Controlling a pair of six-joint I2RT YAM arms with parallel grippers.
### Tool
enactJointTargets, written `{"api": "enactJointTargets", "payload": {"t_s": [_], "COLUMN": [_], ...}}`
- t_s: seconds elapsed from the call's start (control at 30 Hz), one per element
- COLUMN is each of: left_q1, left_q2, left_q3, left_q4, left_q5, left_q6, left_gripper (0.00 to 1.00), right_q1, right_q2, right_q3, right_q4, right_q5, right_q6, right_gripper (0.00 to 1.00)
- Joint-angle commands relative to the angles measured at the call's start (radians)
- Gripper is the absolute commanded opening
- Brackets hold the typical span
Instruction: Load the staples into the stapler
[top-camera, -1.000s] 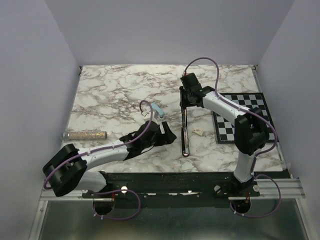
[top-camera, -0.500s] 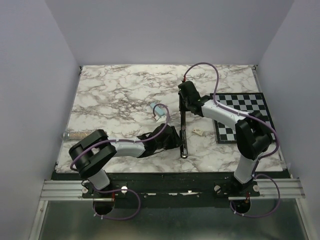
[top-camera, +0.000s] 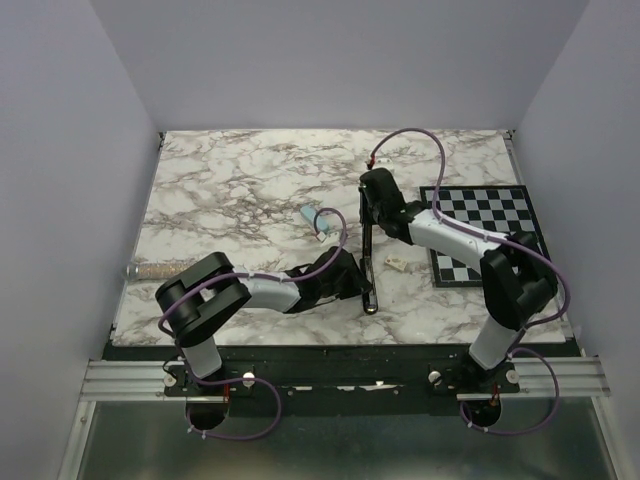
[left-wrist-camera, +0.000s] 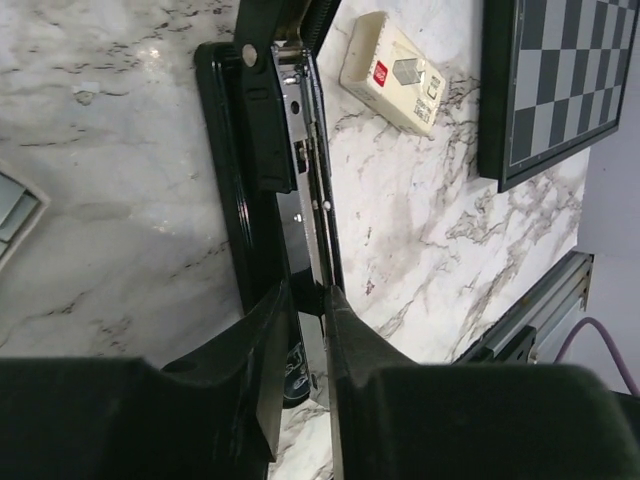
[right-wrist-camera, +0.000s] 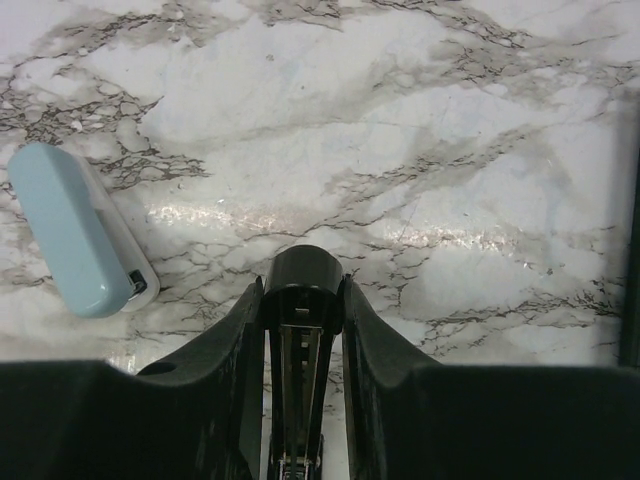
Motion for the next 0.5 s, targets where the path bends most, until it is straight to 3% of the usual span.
{"api": "enactJointTargets", "payload": {"t_s": [0.0, 0.47], "left_q1": [-0.008, 0.0], "left_q2": [0.048, 0.08], "left_q3": [0.023, -0.017], "left_q4": [0.008, 0.067], "left_q5": [0.011, -0.005], "left_q6": [-0.018, -0.07], "left_gripper": [0.27, 0.2], "right_q1": [0.022, 0.07], "right_q2": [-0.085, -0.297], "right_q3": [-0.05, -0.279], "right_q4": [0.084, -0.001], "right_q5": [0.013, -0.09], "right_q6": [0.005, 0.043], "right_gripper": [0.01, 0.06]}}
